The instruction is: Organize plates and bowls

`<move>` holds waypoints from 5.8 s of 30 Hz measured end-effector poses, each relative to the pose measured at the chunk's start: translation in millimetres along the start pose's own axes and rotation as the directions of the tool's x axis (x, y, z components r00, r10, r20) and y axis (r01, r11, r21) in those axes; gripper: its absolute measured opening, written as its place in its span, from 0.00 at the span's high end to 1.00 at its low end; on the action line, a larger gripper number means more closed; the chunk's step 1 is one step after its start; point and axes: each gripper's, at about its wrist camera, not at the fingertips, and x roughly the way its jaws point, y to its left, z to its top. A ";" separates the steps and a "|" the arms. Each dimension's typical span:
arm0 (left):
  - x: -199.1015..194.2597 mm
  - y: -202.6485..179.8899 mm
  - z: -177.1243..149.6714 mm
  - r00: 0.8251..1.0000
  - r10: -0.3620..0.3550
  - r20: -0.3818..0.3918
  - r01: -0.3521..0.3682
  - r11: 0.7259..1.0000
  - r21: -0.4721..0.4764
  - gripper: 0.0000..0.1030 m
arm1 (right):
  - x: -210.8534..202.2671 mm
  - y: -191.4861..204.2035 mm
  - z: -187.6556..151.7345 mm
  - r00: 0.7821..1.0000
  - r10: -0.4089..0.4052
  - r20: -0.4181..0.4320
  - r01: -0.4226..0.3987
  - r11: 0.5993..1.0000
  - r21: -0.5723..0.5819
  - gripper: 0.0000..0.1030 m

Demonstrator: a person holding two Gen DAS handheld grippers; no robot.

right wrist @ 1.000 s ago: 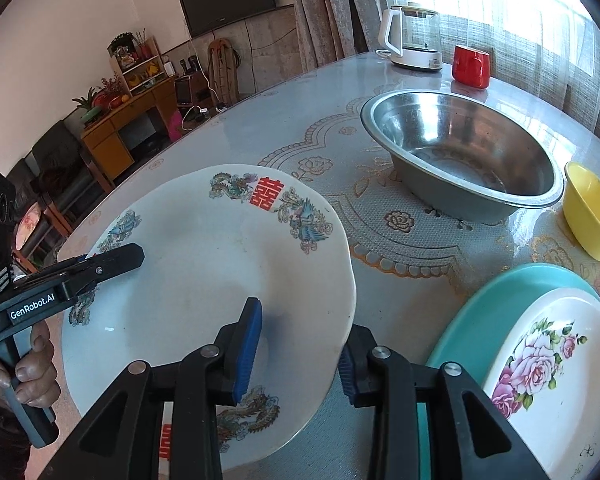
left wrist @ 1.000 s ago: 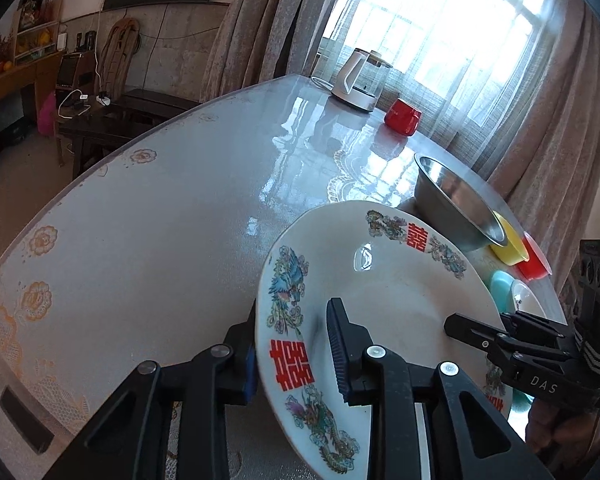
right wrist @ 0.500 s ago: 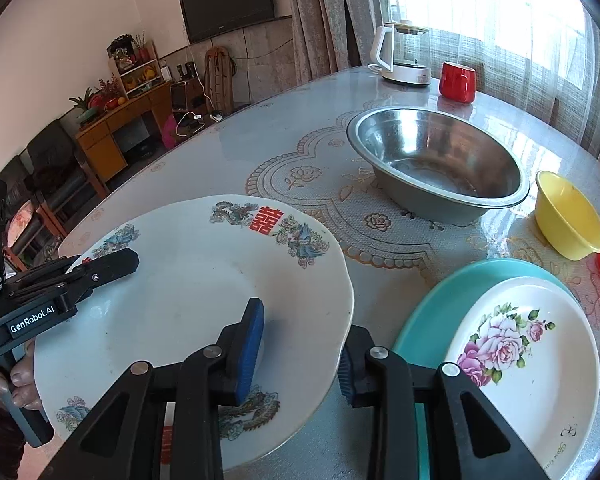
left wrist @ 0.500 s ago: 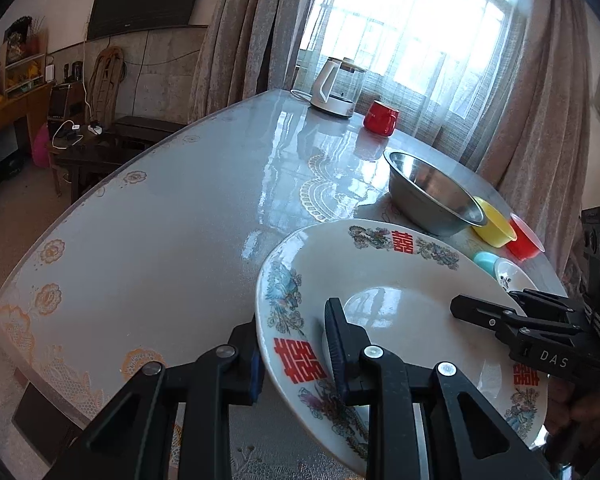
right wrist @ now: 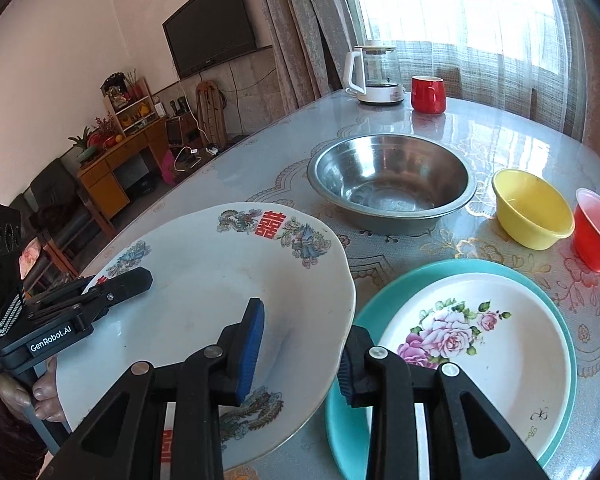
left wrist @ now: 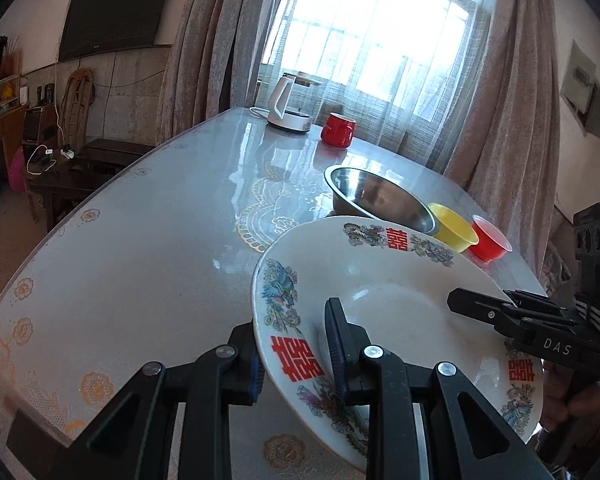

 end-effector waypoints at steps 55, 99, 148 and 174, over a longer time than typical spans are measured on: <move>102.9 -156.4 -10.7 0.989 -0.078 -0.129 0.107 0.965 0.239 0.70 | -50.6 -142.9 -55.2 0.948 -0.317 0.025 0.305 0.928 0.215 0.67; 76.3 -161.6 -9.7 0.996 0.056 -0.064 -0.042 0.979 0.202 0.65 | -74.0 -131.3 -68.5 0.944 -0.329 0.032 0.310 0.914 0.260 0.69; 76.7 -35.3 29.2 0.953 0.272 -0.133 -0.279 0.960 -0.037 0.65 | -21.7 -100.2 37.9 0.994 -0.107 -0.002 0.104 0.962 0.253 0.57; 164.7 -48.1 99.6 0.989 0.005 -0.145 -0.022 0.993 -0.114 0.79 | 79.7 -125.1 85.8 0.973 -0.161 -0.165 0.209 0.919 0.333 0.78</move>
